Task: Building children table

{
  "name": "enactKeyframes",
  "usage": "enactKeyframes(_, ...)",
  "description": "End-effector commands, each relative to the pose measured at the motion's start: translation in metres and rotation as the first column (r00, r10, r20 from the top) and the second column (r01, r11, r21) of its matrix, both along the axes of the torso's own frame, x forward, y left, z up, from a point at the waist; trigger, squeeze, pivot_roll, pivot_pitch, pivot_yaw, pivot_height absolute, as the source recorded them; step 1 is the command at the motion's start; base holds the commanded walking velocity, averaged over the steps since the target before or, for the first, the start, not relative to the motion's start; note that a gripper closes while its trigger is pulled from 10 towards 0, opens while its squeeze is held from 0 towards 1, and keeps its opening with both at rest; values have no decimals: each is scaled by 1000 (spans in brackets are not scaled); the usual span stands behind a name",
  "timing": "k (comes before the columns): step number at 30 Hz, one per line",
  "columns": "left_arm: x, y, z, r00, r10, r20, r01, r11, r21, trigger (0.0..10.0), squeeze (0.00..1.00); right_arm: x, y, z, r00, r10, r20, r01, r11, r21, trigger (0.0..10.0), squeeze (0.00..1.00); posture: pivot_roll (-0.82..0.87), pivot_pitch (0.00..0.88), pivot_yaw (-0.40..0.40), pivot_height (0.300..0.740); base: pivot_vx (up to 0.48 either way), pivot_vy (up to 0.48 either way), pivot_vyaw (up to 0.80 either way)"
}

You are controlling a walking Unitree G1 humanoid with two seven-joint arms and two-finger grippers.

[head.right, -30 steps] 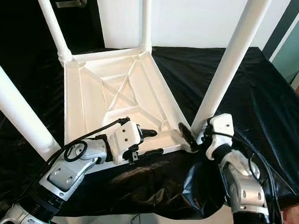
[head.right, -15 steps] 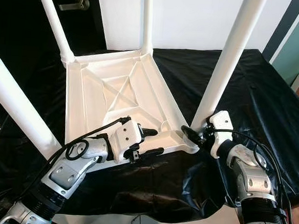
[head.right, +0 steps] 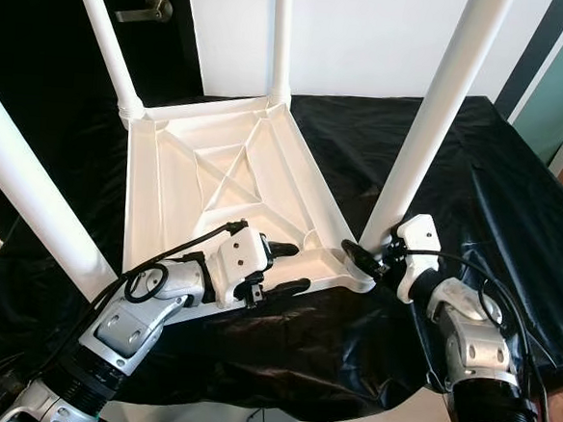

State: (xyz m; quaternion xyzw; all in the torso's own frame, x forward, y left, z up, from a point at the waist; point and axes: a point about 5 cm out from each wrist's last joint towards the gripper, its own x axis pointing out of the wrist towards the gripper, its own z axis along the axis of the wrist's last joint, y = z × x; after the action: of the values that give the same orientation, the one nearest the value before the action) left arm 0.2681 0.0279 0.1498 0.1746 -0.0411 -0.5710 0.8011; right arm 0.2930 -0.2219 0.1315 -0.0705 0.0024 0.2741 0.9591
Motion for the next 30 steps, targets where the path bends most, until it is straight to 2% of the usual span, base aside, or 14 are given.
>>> enactKeyframes(1, 0, -1, -4, 1000, 10, 1, -10, 1000, 13, 10000, 0, 0, 3, -3, 999, -42, -8, 42, 999, 25, 10000, 0, -154, 14, 11, 740, 0, 0, 0)
enactKeyframes(6, 0, -1, -4, 1000, 9, 0, -9, 1000, 10, 10000, 0, -1, 7, -3, 990, -137, 34, 138, 990, 0, 10000, 0, -158, 17, 15, 740, 0, 0, 0)
enactKeyframes(7, 0, -1, -4, 1000, 7, 0, -7, 1000, 10, 10000, 0, 0, 6, -5, 974, -224, 30, 225, 974, -9, 10000, 0, -161, 17, 18, 740, 0, 0, 0)
enactKeyframes(8, 0, -1, -4, 1000, 7, 0, -7, 1000, 10, 10000, 0, 0, 6, -5, 974, -224, 30, 225, 974, -9, 10000, 0, -161, 17, 18, 740, 0, 0, 0)
enactKeyframes(10, 0, -1, -4, 1000, 3, 1, -3, 1000, 10, 10000, 0, -1, 7, -7, 942, -334, 39, 335, 942, -5, 10000, 0, -163, 17, 21, 740, 0, 0, 0)
enactKeyframes(14, 0, -1, -3, 1000, 0, 2, 0, 1000, 10, 10000, 0, -3, 12, -11, 918, -396, 22, 396, 918, -6, 10000, 0, -164, 20, 25, 740, 0, 0, 0)
enactKeyframes(16, -1, -1, -3, 1000, -5, 1, 5, 1000, 12, 10000, 0, -7, 21, -21, 876, -482, -18, 482, 876, -7, 10000, 0, -162, 24, 26, 740, 0, 0, 0)
enactKeyframes(19, -1, -1, -3, 1000, -5, 0, 5, 1000, 13, 10000, 0, -9, 25, -24, 856, -517, -27, 517, 856, -3, 10000, 0, -158, 27, 28, 740, 0, 0, 0)
enactKeyframes(21, -1, 1, -3, 1000, -2, -1, 2, 1000, 15, 10000, 0, -12, 34, -30, 792, -609, -45, 610, 792, 17, 10000, 0, -147, 30, 26, 740, 0, 0, 0)
enactKeyframes(22, -1, 1, -3, 1000, -1, 0, 1, 1000, 16, 10000, 0, -13, 38, -31, 769, -637, -56, 639, 769, 22, 10000, 0, -147, 30, 26, 740, 0, 0, 0)
enactKeyframes(23, -1, 1, -3, 1000, -1, 0, 1, 1000, 16, 10000, 0, -13, 38, -31, 769, -637, -56, 639, 769, 22, 10000, 0, -147, 30, 26, 740, 0, 0, 0)
enactKeyframes(24, -1, 1, -3, 1000, 4, -2, -4, 1000, 15, 10000, 0, -14, 44, -33, 733, -676, -75, 680, 732, 44, 10000, 0, -144, 28, 25, 740, 0, 0, 0)
enactKeyframes(27, -2, 1, -3, 1000, 8, -7, -8, 1000, 10, 10000, 0, -14, 57, -33, 718, -689, -98, 695, 715, 69, 10000, 0, -141, 32, 25, 740, 0, 0, 0)
enactKeyframes(30, -4, 0, -4, 1000, 7, -9, -7, 1000, 10, 10000, 0, -15, 67, -31, 731, -675, -101, 682, 725, 93, 10000, 0, -141, 36, 25, 740, 0, 0, 0)
